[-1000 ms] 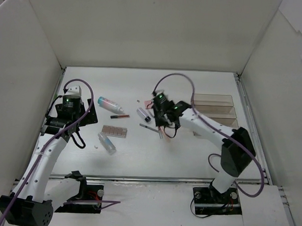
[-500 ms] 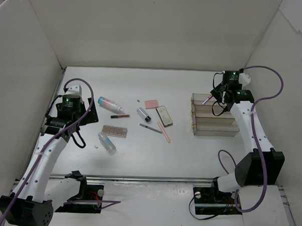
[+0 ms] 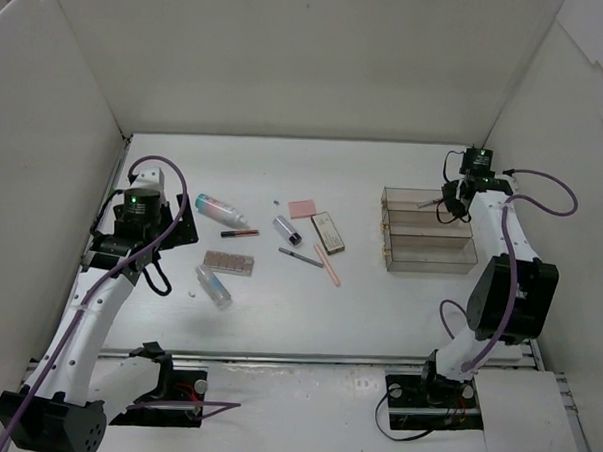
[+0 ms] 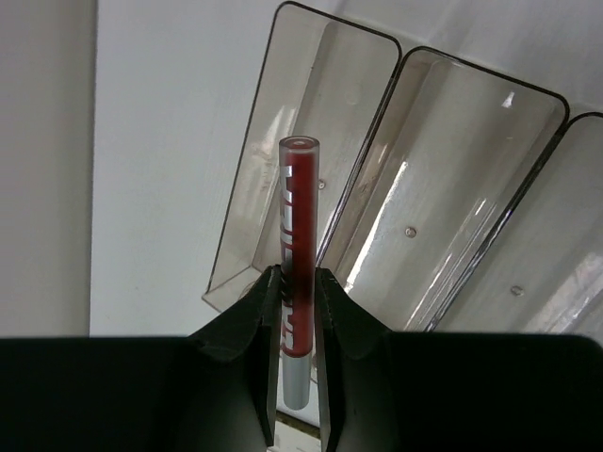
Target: Organize the makeup
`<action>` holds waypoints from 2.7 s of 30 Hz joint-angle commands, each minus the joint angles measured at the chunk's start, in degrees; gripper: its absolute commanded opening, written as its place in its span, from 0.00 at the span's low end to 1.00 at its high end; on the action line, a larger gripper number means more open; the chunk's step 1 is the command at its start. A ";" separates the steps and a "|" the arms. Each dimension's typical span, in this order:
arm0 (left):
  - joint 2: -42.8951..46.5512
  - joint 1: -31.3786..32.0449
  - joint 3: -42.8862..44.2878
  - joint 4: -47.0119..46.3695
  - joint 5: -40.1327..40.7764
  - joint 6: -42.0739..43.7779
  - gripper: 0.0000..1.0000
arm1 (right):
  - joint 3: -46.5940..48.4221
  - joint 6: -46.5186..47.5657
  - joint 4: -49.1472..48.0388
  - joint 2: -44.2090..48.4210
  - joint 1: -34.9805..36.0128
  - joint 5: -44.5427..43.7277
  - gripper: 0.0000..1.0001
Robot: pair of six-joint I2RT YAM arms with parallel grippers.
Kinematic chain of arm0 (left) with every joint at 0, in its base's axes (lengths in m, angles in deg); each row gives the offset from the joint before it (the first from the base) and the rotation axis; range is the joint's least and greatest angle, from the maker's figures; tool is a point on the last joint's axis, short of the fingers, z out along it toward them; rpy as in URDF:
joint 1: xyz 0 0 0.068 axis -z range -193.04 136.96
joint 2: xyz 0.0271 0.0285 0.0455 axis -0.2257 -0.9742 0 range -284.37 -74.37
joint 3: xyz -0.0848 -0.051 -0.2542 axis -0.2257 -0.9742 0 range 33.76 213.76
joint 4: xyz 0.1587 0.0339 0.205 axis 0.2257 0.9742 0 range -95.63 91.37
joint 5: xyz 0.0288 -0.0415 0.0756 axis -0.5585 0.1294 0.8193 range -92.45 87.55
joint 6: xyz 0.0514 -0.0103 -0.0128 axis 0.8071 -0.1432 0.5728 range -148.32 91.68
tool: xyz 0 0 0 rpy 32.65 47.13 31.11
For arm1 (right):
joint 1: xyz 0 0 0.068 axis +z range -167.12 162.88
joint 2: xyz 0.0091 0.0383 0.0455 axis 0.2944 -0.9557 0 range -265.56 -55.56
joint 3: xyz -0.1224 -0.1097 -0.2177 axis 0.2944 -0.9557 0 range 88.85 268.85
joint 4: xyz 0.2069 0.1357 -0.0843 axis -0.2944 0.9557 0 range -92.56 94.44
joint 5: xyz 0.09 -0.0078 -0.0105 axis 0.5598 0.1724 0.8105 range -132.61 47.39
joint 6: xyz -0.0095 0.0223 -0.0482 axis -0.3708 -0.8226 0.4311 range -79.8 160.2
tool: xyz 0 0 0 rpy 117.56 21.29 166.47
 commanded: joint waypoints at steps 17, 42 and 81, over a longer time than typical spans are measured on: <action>-1.38 0.23 -0.16 -3.28 -0.26 -0.37 1.00 | 9.42 -12.10 -4.30 -13.92 -2.45 1.59 0.00; -3.93 0.23 2.04 -3.98 -1.41 -0.19 1.00 | 15.84 15.55 -7.02 -12.71 4.12 10.01 0.54; -5.78 1.90 2.74 -3.81 -3.96 0.07 0.99 | 0.81 62.69 8.18 -19.46 44.66 10.74 0.39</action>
